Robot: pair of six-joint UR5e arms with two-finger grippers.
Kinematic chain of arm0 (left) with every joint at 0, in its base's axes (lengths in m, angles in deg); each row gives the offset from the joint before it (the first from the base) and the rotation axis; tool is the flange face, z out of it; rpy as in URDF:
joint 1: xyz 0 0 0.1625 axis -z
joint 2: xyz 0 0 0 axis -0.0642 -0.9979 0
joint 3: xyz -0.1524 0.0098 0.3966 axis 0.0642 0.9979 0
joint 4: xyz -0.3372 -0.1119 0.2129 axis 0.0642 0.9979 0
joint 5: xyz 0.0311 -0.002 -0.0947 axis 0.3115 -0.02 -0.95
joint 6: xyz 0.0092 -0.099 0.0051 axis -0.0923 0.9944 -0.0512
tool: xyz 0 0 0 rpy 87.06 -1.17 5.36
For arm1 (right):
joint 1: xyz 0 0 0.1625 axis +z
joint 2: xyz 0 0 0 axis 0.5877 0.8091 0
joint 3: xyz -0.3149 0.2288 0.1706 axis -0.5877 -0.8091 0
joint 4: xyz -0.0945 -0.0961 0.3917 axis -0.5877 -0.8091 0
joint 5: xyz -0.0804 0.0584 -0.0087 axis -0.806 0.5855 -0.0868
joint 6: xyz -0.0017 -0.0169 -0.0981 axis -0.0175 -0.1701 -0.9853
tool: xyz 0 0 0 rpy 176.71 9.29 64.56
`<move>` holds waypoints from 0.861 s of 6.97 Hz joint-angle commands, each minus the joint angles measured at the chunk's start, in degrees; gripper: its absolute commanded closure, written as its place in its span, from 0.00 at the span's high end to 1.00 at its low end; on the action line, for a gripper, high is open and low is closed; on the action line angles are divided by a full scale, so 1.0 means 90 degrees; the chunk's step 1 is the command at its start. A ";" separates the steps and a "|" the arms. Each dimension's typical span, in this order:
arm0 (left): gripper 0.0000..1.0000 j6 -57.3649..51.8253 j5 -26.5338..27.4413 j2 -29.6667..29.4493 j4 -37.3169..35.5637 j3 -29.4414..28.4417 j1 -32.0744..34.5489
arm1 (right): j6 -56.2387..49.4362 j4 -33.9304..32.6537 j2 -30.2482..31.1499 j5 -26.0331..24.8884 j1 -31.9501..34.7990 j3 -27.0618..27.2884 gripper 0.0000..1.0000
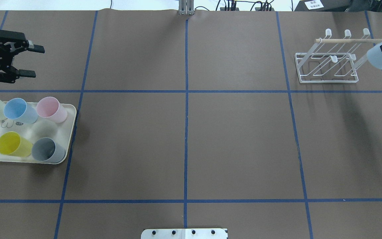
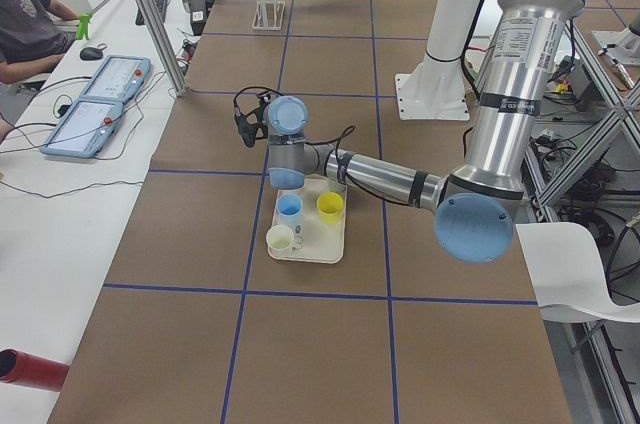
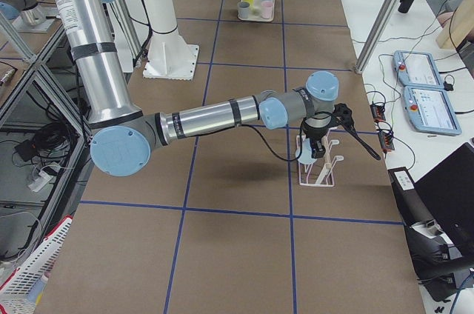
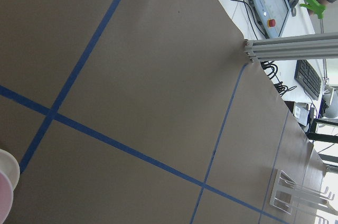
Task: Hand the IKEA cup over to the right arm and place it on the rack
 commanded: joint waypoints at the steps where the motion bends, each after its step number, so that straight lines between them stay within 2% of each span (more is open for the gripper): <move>1: 1.00 0.0000 0.0000 0.0072 -0.0003 0.0006 0.0007 | -0.0017 -0.0010 -0.0312 0.0050 -0.0069 -0.0268 0.11; 5: 1.00 0.0000 0.0000 0.0092 -0.0003 0.0016 0.0007 | -0.0076 0.0039 -0.0275 0.0021 -0.0108 -0.0523 0.13; 6: 1.00 0.0000 0.0000 0.0092 -0.0003 0.0016 0.0007 | -0.0037 0.0039 -0.0285 0.0011 -0.0224 -0.0533 0.19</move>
